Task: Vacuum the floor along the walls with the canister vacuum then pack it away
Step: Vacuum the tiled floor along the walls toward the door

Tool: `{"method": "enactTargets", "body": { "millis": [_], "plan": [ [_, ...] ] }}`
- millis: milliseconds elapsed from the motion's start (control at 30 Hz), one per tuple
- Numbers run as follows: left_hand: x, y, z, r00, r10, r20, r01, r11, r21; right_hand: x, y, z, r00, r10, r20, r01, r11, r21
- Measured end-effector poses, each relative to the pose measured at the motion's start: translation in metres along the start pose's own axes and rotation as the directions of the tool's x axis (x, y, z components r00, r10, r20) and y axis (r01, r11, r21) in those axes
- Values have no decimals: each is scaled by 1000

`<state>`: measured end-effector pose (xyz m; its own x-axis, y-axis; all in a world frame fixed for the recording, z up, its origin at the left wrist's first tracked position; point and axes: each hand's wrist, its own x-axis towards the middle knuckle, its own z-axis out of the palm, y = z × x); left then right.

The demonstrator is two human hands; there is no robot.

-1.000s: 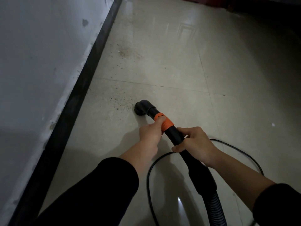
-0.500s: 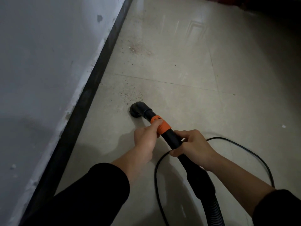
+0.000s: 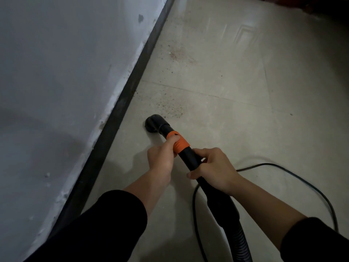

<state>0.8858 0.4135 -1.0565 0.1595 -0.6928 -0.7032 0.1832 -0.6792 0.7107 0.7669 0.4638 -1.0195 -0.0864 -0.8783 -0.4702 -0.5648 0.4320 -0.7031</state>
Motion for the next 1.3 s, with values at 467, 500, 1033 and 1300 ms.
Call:
{"method": "enactTargets", "body": {
  "millis": [467, 500, 1033, 1300],
  "plan": [
    [15, 9, -31, 996, 45, -82, -49, 997, -52, 16, -22, 27, 998, -52, 34, 52, 999, 4],
    [15, 9, -33, 994, 51, -95, -56, 997, -57, 16, -24, 29, 998, -53, 39, 52, 999, 8],
    [19, 11, -46, 983, 89, -161, -103, 991, -81, 21, -33, 39, 994, -68, 83, 65, 997, 32],
    [34, 20, -43, 986, 73, -147, -85, 994, -75, 33, -38, 49, 995, -102, -1, 102, 994, -35]
  ]
}}
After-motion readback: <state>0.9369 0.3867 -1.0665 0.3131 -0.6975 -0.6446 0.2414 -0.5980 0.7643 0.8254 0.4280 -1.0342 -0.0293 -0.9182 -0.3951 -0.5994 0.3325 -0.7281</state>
